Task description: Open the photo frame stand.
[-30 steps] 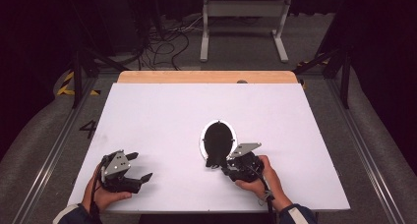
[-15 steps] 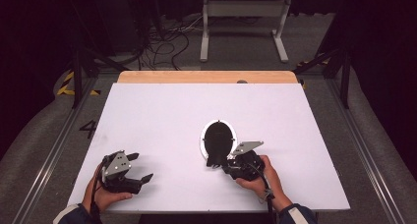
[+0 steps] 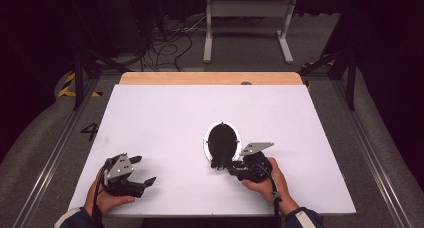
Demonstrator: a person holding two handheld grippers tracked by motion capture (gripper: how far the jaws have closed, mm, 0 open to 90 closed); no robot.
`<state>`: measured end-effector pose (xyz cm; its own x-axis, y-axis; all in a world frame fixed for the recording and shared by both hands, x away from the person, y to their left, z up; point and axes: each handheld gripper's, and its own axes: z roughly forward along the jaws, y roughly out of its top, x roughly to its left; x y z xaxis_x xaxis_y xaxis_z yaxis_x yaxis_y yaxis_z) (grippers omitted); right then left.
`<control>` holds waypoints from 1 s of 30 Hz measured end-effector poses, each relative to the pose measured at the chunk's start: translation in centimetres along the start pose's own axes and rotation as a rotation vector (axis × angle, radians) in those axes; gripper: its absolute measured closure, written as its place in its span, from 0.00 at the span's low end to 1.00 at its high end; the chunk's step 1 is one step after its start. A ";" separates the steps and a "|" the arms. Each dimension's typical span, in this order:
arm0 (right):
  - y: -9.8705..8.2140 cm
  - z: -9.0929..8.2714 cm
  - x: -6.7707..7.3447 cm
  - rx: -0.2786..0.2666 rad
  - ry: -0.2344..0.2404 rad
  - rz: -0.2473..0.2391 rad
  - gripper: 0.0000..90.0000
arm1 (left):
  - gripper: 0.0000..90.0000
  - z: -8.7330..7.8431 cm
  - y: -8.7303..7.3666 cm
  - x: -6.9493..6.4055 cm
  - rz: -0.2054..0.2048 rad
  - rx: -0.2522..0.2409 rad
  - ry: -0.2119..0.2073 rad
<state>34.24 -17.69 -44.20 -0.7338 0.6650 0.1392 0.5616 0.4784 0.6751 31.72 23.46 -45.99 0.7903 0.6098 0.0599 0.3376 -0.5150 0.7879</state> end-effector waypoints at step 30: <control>0.0 2.5 -4.6 -0.157 0.381 0.574 0.63 | 0.19 5.3 5.1 -0.2 0.040 -0.001 -0.092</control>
<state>38.57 -19.34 -46.64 -0.4376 0.5263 0.7290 0.8589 0.0049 0.5121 35.95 17.52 -45.21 0.8465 0.5312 0.0349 0.3045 -0.5370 0.7867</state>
